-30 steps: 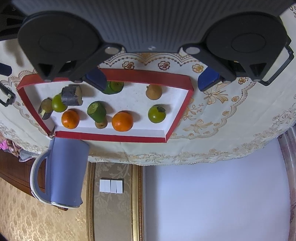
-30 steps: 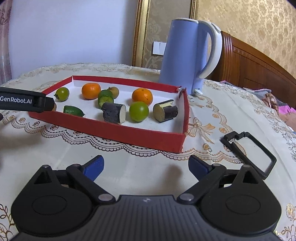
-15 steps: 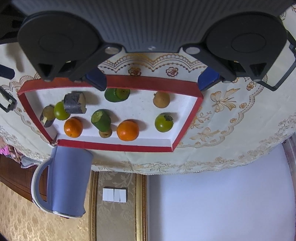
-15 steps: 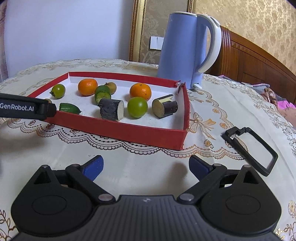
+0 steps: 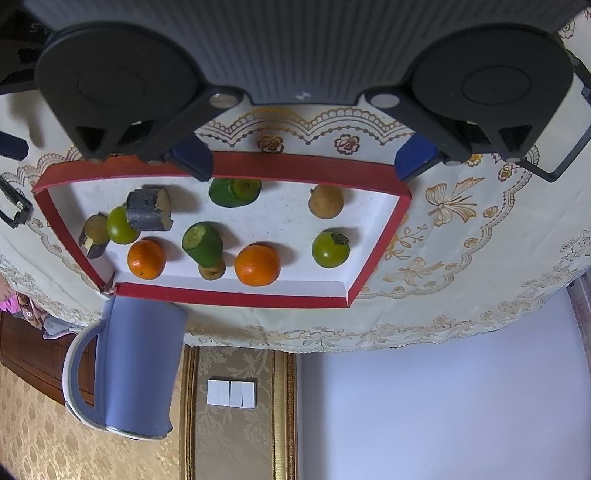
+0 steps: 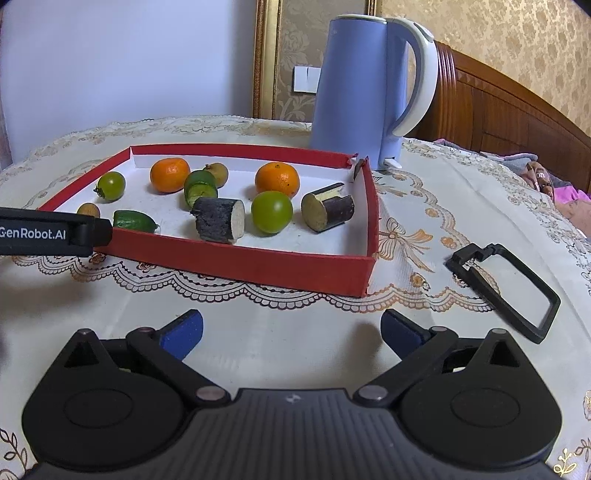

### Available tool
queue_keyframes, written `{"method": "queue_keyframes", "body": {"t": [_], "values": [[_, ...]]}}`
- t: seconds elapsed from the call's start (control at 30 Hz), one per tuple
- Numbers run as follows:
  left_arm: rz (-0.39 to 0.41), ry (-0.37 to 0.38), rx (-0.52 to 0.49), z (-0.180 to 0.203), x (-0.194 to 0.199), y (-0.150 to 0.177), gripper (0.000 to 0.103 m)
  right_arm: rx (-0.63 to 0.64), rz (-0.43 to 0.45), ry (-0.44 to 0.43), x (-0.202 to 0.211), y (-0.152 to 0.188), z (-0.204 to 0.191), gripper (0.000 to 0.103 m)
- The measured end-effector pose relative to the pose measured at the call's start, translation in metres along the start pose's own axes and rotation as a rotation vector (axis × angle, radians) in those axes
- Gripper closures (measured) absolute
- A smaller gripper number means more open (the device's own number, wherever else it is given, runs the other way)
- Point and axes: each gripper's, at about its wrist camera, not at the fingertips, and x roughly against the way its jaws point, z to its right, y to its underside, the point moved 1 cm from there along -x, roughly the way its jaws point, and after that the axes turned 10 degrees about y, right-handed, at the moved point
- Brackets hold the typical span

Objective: Organize fruits

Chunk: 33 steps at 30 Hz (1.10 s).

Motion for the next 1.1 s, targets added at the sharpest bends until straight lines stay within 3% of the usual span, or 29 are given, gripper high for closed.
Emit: {"method": "queue_keyframes", "body": {"t": [0.23,0.6,0.87,1.1], "values": [[-0.004,-0.002,0.009,-0.002,-0.001,0.001,0.0,-0.031,0.026,-0.025,0.016,-0.002,0.006,0.0],[-0.003,-0.004,0.005,-0.003,0.007,0.005,0.0,0.021,0.067,-0.073,0.026,-0.007,-0.009,0.0],[0.001,-0.014,0.01,-0.005,0.011,0.005,0.0,0.095,0.197,-0.093,0.044,-0.012,-0.019,0.0],[0.012,-0.005,-0.001,-0.002,0.014,0.005,0.0,0.172,0.149,-0.195,0.029,-0.007,-0.025,0.0]]}}
